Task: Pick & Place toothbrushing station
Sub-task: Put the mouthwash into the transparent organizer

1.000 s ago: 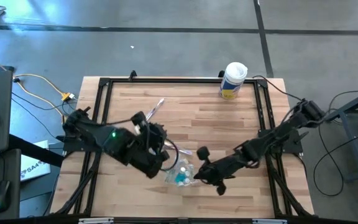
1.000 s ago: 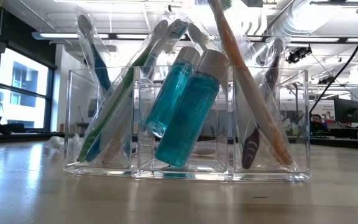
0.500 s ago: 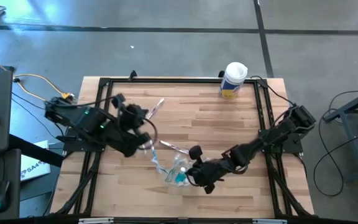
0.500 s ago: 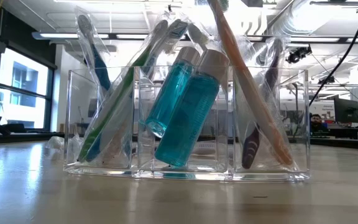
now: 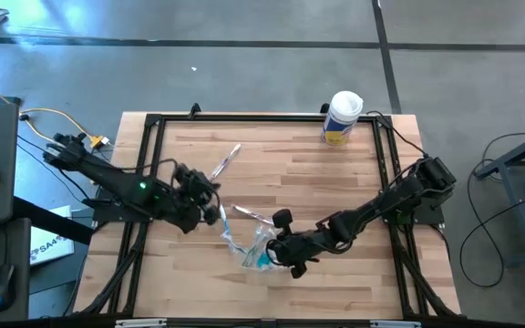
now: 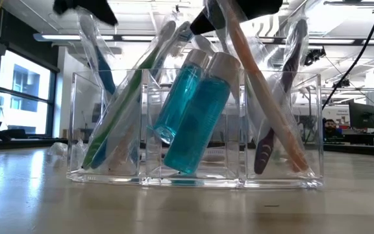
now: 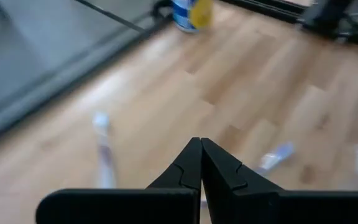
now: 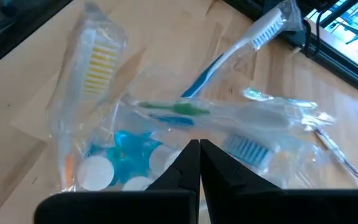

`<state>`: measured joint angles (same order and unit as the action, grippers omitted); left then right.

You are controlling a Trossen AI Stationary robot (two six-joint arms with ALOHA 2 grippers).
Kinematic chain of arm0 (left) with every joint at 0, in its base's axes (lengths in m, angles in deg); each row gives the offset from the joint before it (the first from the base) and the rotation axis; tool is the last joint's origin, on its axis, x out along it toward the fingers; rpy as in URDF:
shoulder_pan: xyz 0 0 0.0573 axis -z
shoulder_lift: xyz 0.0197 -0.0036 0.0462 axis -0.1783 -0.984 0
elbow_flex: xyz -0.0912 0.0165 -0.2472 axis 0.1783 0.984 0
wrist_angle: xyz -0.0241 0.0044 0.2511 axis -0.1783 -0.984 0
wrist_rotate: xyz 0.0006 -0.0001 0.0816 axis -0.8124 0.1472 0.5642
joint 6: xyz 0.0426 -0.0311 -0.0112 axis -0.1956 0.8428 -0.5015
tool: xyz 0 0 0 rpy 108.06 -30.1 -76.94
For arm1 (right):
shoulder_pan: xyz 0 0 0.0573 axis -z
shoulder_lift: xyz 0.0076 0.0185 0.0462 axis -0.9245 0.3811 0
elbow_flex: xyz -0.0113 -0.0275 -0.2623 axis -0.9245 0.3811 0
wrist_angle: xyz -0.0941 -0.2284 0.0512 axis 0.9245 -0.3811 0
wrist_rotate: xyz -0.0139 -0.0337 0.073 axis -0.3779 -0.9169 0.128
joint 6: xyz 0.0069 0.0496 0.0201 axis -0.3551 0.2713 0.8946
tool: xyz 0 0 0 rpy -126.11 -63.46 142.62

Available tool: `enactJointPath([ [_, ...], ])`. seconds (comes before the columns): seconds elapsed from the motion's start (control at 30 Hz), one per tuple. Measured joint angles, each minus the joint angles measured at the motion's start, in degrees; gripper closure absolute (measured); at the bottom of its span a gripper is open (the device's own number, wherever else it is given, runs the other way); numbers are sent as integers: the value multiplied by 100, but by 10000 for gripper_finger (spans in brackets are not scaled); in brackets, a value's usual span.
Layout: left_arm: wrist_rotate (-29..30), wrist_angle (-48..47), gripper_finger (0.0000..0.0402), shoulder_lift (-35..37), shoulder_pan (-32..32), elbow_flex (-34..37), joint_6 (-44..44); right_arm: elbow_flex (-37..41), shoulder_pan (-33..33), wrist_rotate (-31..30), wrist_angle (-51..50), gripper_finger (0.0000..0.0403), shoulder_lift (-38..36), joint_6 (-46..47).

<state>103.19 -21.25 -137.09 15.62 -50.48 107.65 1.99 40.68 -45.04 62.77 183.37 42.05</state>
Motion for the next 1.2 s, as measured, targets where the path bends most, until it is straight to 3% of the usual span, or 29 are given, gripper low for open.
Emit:
enactJointPath([
  [0.2,-756,2409,401,-88,84,1469,754,0,-52,20,-66,401,0,178],
  [0.4,-1073,3069,401,-280,119,2316,1609,0,-126,2,-91,401,0,216],
  [0.67,-1283,3967,401,-313,-4,2705,1459,0,-159,6,45,401,-2,297],
  [0.97,-1852,5334,401,-1230,-2,2815,1468,-56,-184,24,44,401,145,414],
  [1.2,-2070,5742,401,-1478,-2,2810,1372,-431,-223,-13,-236,401,499,513],
])
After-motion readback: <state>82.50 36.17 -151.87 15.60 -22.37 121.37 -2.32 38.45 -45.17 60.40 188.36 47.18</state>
